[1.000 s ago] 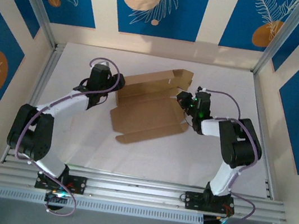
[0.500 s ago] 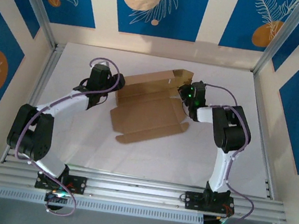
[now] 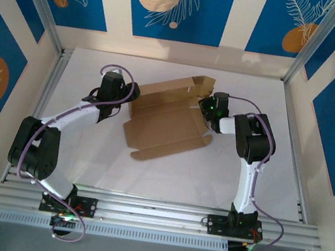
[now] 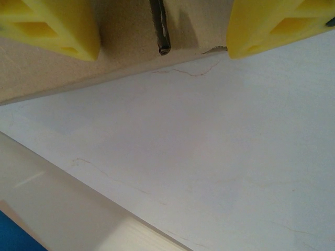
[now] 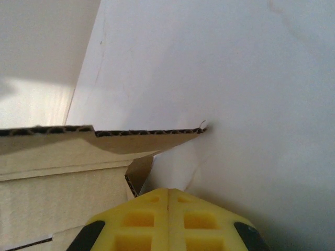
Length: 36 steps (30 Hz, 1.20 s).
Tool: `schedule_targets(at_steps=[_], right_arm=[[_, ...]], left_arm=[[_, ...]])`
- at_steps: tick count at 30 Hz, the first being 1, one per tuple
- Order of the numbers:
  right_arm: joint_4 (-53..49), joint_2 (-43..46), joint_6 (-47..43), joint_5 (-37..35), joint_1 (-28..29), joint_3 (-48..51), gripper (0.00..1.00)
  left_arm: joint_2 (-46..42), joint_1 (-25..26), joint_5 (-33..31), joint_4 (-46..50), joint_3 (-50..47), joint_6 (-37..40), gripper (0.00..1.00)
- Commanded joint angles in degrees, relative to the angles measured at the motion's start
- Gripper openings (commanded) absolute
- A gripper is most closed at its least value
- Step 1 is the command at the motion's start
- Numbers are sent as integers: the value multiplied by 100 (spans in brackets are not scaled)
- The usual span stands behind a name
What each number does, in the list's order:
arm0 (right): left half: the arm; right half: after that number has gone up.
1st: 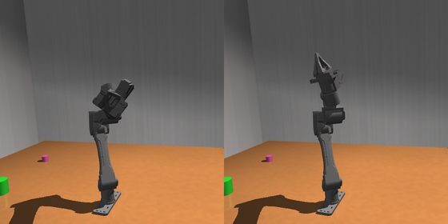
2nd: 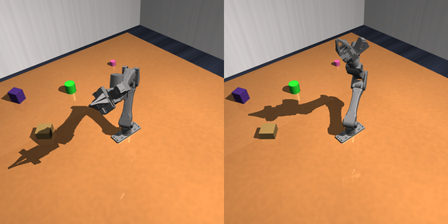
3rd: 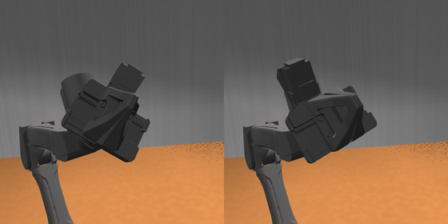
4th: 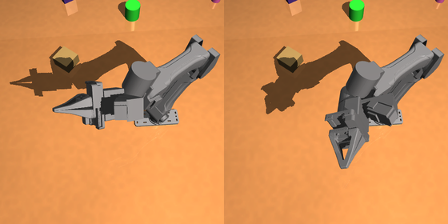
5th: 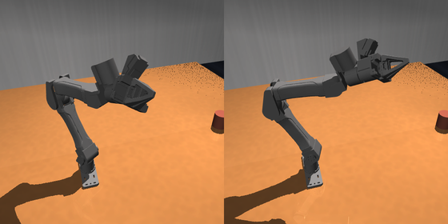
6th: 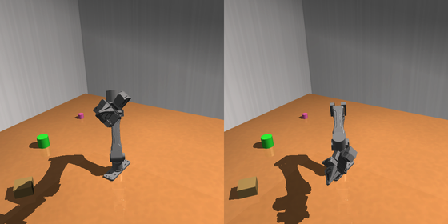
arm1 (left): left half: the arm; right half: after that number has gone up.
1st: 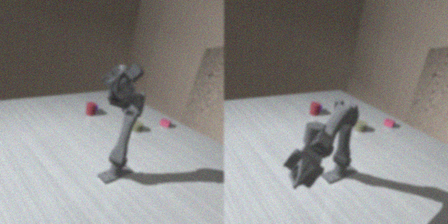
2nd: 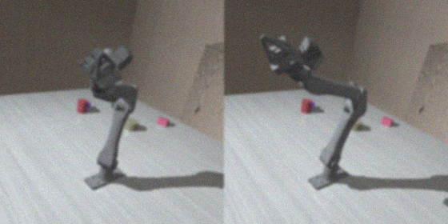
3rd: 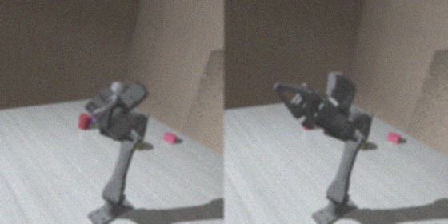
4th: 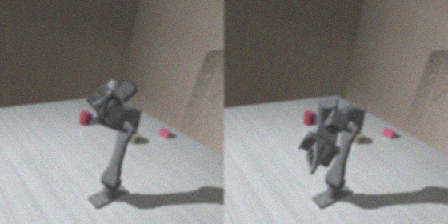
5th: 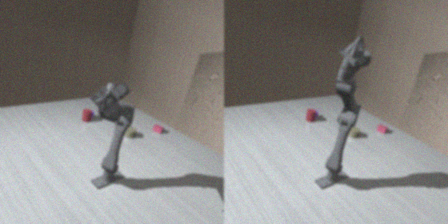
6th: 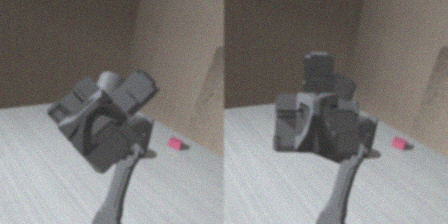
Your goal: Fold the paper box
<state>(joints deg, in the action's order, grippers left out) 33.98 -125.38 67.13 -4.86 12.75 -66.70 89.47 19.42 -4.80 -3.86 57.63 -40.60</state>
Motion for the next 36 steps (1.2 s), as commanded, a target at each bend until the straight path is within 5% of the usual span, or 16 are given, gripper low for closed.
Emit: schedule_targets(at_steps=[1,11,18,25,36], right_arm=[[412,-147,-86,760,60,-109,2],[8,-82,-331,998,19,-321,2],[-1806,-2,-368,159,84,-834,0],[-2878,-267,-147,56,95,-1380,0],[-1377,-21,72,220,-165,-554,0]], left_arm=[[219,53,-32,387,-60,64,65],[219,53,-70,421,-52,105,65],[220,53,-105,430,-65,123,65],[217,53,-118,429,-82,131,65],[227,53,-195,473,-58,183,65]])
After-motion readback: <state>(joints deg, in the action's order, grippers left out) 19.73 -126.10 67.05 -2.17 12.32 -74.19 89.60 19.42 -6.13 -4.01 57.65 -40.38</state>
